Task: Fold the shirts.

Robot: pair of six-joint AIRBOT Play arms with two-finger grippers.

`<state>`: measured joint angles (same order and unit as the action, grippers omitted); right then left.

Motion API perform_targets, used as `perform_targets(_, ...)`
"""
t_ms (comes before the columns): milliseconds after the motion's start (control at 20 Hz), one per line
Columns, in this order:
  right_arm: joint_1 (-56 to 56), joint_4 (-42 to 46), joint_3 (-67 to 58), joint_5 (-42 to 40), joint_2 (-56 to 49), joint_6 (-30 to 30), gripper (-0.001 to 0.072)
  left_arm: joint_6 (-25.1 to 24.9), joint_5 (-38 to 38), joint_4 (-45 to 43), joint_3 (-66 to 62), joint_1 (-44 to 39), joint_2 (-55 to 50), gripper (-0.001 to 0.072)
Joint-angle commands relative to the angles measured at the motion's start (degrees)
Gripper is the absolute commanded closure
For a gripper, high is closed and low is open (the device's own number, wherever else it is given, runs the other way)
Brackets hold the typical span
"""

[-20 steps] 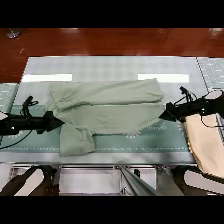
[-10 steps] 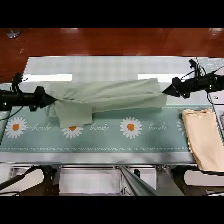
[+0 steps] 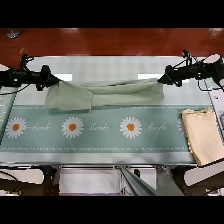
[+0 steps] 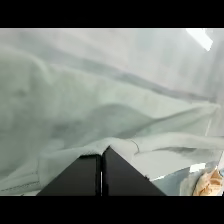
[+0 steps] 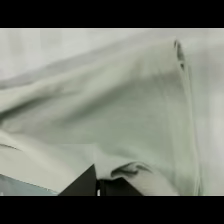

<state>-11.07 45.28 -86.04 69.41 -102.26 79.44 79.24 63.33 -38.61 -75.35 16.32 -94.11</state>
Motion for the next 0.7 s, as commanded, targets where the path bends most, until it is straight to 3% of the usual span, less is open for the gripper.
perform_targets(0, 0.17, -0.57, -2.12, -0.98, -2.69, 0.98, 0.0692, 2.10, -1.40, -0.39, -5.88, 0.15, -4.63, 0.0673)
perform_targets(250, 0.22, -1.51, -2.10, -3.13, -2.82, 0.90, 0.0691, 1.38, -0.13, -0.81, -6.21, -1.57, -7.69, 0.0669)
perform_targets(300, 0.22, -1.90, -2.10, -3.30, -2.82, 0.90, 0.0574, 1.40, 0.48, -0.81, -6.21, -2.12, -8.02, 0.0522)
perform_targets(350, 0.20, -2.10, -2.12, -3.19, -2.80, 0.61, 0.0256, 1.40, 1.27, -0.87, -6.23, -2.40, -8.00, 0.0065)
perform_targets(400, -0.02, -2.10, -2.62, -2.27, -2.80, -0.42, 0.0076, 1.42, 2.86, -0.92, -6.78, -2.16, -7.89, 0.0006)
perform_targets(500, -2.27, -1.18, -4.39, 1.97, -2.60, -0.68, 0.0085, 3.72, 10.43, -5.66, -10.51, 0.37, -7.69, 0.0007)
perform_targets(600, -6.12, 1.99, -4.66, 4.85, -1.57, -0.52, 0.0085, 7.85, 18.38, -17.03, -13.11, 3.91, -5.75, 0.0007)
perform_targets(650, -7.69, 4.66, -4.61, 6.21, -1.49, 0.74, 0.0085, 7.34, 20.41, -21.92, -12.72, 5.31, -3.85, 0.0007)
